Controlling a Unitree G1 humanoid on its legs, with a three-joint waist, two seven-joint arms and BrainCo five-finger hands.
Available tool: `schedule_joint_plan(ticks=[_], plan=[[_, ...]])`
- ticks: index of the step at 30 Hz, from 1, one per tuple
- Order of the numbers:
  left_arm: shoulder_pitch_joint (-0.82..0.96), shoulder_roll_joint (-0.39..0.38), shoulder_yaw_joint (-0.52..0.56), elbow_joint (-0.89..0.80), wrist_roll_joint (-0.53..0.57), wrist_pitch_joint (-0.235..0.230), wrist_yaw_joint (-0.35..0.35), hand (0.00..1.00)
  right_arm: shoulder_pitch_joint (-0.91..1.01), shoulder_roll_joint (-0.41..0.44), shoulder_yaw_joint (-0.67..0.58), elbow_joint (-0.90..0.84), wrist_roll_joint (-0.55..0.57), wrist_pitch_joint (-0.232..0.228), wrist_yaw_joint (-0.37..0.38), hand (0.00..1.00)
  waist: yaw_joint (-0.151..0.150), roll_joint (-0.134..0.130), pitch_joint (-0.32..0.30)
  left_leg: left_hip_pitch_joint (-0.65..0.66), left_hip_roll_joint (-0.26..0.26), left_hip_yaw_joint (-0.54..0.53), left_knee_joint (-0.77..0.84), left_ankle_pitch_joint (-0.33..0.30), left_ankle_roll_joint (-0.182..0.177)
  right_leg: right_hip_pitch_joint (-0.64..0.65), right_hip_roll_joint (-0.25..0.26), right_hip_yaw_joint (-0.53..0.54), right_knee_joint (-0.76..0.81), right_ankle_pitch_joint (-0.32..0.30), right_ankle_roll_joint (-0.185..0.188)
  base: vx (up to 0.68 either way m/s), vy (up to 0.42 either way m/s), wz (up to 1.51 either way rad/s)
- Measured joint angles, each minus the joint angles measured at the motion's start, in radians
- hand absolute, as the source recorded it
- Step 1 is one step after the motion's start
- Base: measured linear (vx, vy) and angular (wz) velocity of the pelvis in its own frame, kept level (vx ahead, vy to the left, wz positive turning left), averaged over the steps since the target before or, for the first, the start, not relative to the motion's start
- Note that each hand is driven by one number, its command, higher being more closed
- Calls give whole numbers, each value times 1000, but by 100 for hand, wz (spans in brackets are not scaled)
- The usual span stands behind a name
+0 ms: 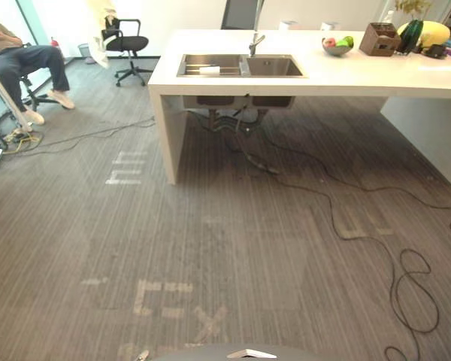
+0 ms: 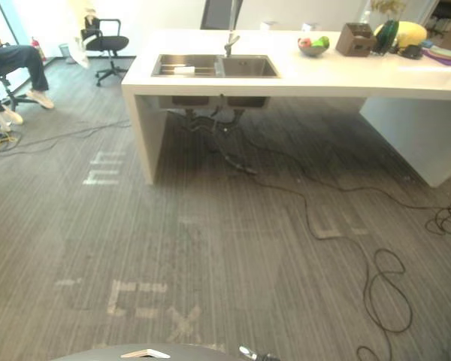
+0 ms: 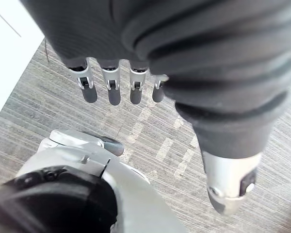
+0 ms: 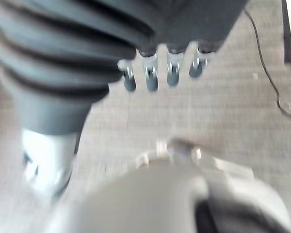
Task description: Walk over to the sink, pick up the cup, carry it to the dishwasher, place the cup inside the dishwasher, then close the dishwasher door
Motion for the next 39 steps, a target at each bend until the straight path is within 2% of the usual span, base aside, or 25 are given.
schedule_joint_plan(ticks=[3,6,7,9,11,12,14,18,23,34,37,38,39], plan=[[-6,0,-10,-1,14,-23,20,0,-20,0,13,-1,3,-14,-18,0,5,-1,2,-1,-1,0,-1,2,1,2,-1,0,0,-2,1,-65,-8,1],[-8,0,-13,-1,34,-48,37,0,-17,2,14,-1,26,-73,-14,0,-1,-6,13,-6,-3,-2,-1,-2,-3,2,-3,-1,-1,-6,4,-76,3,0],[-7,0,-16,-1,37,-56,45,0,1,5,12,-12,33,-121,-8,0,-6,-8,13,-14,-4,0,-1,-3,-3,-9,-4,3,-2,-10,-2,-44,12,-3],[-7,1,-17,-1,36,-56,45,0,28,6,12,-36,33,-150,2,0,-11,-10,16,-17,-4,2,-1,-3,-2,-12,-4,5,-2,-10,-3,-13,7,-4],[-5,2,-19,-1,35,-58,52,0,52,8,10,-49,34,-210,22,0,-19,-11,18,-15,-4,5,-1,-8,-3,-12,-4,11,0,-7,2,30,1,-7],[-4,2,-20,-1,35,-60,54,0,58,8,9,-48,33,-221,32,0,-21,-11,18,-15,-4,7,-1,-9,-3,-12,-3,13,0,-6,5,40,-2,-10],[-3,3,-35,-1,29,-85,63,0,73,7,9,-47,32,-274,54,0,-22,-10,25,-12,-2,23,-1,-11,-3,-11,-2,27,0,-2,0,47,-4,-15],[-2,2,-38,-1,20,-130,64,0,71,7,9,-38,32,-343,71,0,-33,-10,43,4,-2,28,-1,-12,1,-3,-2,30,0,-2,1,27,-10,-7],[-3,3,-39,-1,29,-191,71,0,69,12,11,-37,34,-384,73,0,-32,-14,53,9,-2,28,-1,-12,1,1,-1,30,0,-2,1,-16,-11,0],[-2,-1,-45,-1,38,-196,115,0,69,11,12,-35,34,-420,75,0,-30,-21,61,13,-6,20,-1,-15,1,8,-5,27,2,-8,8,-55,-18,1],[-3,-4,-49,-1,38,-196,125,0,68,11,6,-39,39,-423,75,0,-38,-17,66,19,-19,-1,0,-25,15,-40,-32,7,137,-88,23,2,20,24],[-2,-1,-50,-7,34,-196,126,0,71,15,4,-39,49,-424,74,0,-39,-25,66,22,-34,-6,0,-32,25,-87,-70,1,263,-157,54,32,56,36],[0,0,-50,-11,30,-196,128,0,71,16,3,-42,53,-424,73,0,-37,-27,66,23,-42,-8,0,-35,30,-105,-84,2,309,-177,77,66,58,27]])
